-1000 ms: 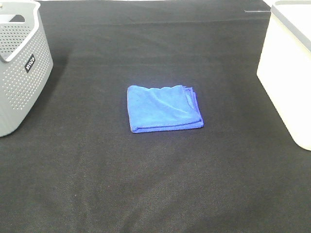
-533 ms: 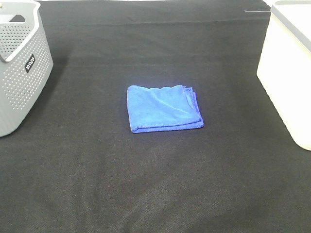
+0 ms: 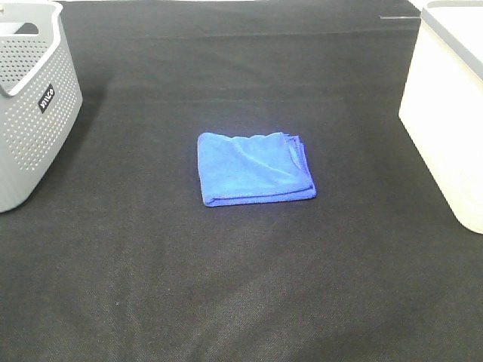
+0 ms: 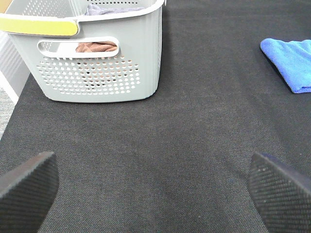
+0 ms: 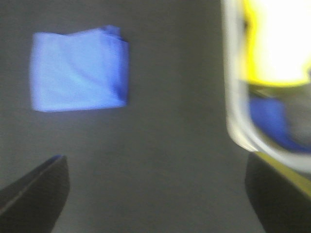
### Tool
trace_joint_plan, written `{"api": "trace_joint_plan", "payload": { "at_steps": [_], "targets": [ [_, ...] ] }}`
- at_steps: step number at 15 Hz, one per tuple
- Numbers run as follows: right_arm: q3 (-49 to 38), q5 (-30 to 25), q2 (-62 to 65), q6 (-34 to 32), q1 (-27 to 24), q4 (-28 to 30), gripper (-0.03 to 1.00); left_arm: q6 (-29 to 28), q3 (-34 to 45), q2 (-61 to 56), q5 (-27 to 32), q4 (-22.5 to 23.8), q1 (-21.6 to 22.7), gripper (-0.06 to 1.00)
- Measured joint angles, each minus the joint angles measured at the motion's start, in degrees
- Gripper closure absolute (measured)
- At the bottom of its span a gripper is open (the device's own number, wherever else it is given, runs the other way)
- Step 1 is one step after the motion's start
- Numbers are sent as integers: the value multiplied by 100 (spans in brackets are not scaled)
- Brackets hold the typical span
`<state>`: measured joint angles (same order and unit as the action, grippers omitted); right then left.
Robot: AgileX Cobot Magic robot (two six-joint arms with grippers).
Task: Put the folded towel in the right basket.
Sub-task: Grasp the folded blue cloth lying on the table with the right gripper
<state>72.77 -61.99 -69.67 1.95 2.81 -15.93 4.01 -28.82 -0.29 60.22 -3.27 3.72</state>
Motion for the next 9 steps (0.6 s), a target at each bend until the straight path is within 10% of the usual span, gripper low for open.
{"api": "trace_joint_plan", "payload": {
  "at_steps": [3, 9],
  "targets": [
    [630, 407, -1278, 355, 332, -963, 5, 0, 0, 0, 0, 0, 0, -4],
    [2011, 642, -4320, 435, 1083, -1100, 5, 0, 0, 0, 0, 0, 0, -4]
  ]
}}
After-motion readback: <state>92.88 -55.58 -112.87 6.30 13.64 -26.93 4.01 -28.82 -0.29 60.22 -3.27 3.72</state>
